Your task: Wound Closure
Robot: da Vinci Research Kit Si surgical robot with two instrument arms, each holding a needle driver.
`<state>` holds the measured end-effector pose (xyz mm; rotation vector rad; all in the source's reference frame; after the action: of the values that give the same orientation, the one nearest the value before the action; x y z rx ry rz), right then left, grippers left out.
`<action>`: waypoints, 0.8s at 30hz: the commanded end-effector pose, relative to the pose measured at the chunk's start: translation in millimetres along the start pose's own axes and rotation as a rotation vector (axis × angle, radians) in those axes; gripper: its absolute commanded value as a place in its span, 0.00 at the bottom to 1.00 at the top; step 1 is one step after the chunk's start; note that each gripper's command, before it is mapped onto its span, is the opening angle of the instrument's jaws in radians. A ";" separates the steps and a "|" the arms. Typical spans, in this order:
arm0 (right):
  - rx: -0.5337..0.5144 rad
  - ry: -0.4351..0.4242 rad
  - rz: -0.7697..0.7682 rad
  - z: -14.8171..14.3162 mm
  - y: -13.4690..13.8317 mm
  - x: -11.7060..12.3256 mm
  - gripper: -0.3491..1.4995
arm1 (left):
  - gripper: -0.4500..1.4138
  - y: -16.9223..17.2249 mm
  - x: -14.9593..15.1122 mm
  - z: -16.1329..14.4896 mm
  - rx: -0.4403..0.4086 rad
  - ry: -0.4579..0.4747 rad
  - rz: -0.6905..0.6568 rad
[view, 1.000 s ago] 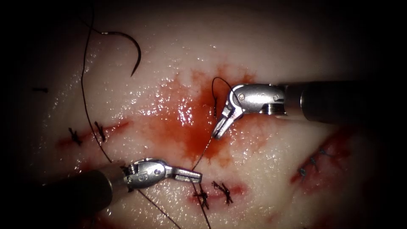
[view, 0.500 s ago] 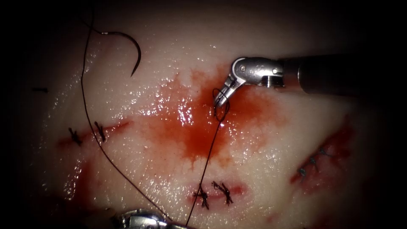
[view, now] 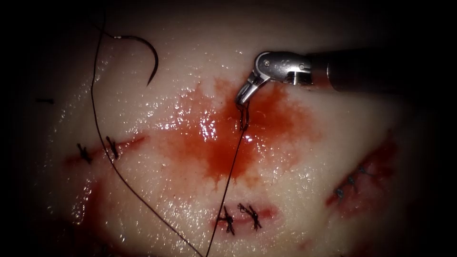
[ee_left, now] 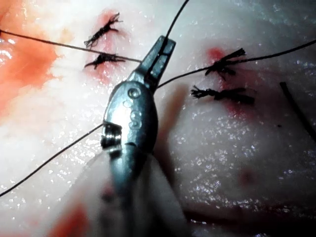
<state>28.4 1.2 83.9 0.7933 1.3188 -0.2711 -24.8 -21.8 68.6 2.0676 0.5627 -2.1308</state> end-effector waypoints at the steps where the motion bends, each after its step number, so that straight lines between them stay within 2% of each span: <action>1: 0.000 0.000 -0.002 0.6 1.0 -0.3 0.00 | 0.00 0.2 -0.7 0.7 -0.053 0.028 -0.005; 5: -0.003 -0.003 -0.006 0.4 1.3 -0.4 0.00 | 0.00 0.5 -0.8 1.2 -0.179 0.086 -0.023; 10: -0.021 -0.004 -0.008 0.0 1.7 -0.5 0.00 | 0.00 1.1 -1.8 2.3 -0.304 0.105 -0.033; 19: -0.088 -0.002 -0.033 -0.7 2.7 0.5 0.00 | 0.00 4.4 -5.0 3.5 -0.479 0.000 -0.099; 24: -0.166 -0.013 -0.050 -1.0 4.2 1.0 0.00 | 0.00 6.2 -6.4 3.6 -0.564 -0.011 -0.132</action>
<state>29.6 4.9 83.9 0.6080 1.3309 -0.1960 -25.0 -29.6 73.2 1.7245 1.1781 -1.7469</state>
